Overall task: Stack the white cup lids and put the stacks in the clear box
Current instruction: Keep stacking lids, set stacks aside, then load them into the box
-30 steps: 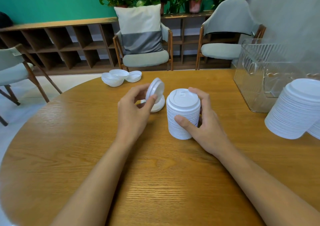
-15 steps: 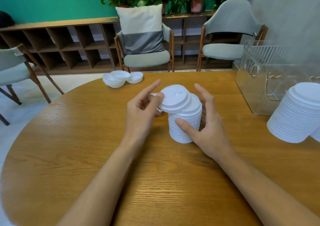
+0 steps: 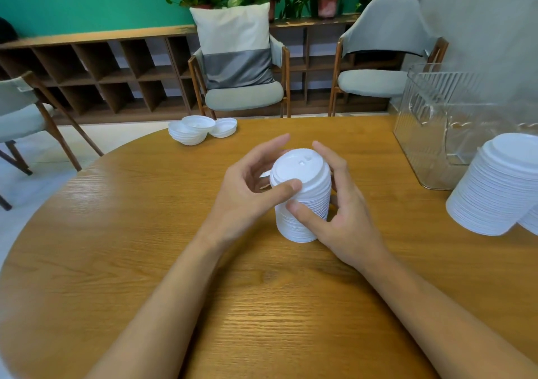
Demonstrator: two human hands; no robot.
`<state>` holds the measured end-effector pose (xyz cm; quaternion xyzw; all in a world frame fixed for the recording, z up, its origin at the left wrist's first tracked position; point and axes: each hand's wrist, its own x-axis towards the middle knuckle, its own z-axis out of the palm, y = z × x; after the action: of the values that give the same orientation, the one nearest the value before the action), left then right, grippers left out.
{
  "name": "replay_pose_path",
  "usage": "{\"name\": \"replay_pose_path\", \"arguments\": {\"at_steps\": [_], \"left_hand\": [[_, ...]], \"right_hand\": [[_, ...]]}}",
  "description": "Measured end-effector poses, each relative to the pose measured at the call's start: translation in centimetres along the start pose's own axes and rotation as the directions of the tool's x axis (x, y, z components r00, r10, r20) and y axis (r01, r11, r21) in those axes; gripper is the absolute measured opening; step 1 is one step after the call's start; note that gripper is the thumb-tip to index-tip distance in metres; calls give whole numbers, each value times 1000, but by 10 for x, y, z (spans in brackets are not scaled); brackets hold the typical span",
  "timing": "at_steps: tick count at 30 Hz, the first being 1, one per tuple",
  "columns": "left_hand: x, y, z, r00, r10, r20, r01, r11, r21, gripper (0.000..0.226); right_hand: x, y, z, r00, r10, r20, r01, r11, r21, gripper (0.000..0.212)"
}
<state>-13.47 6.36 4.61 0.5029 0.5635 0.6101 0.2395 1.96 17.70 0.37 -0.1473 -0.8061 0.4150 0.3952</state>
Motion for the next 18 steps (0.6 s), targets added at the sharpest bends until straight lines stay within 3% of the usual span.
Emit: {"name": "replay_pose_path", "arguments": {"at_steps": [4,9,15,18], "left_hand": [[-1,-3,16,977,47,-206,-2,976,216,63],[0,-6,26,955,92,-281,-9,959,284,60],[-4,-14,30,961,56,-271,-14,988,154,61],[-4,-16,20,980,3,-200,-4,1000,-6,55]], "right_hand": [[0,-1,2,1000,2,-5,-2,1000,17,91],[0,0,1,1000,-5,-2,5,1000,-26,85],[0,0,0,1000,5,22,-4,999,-40,74],[0,-1,0,999,29,40,-29,999,-20,73]]}}
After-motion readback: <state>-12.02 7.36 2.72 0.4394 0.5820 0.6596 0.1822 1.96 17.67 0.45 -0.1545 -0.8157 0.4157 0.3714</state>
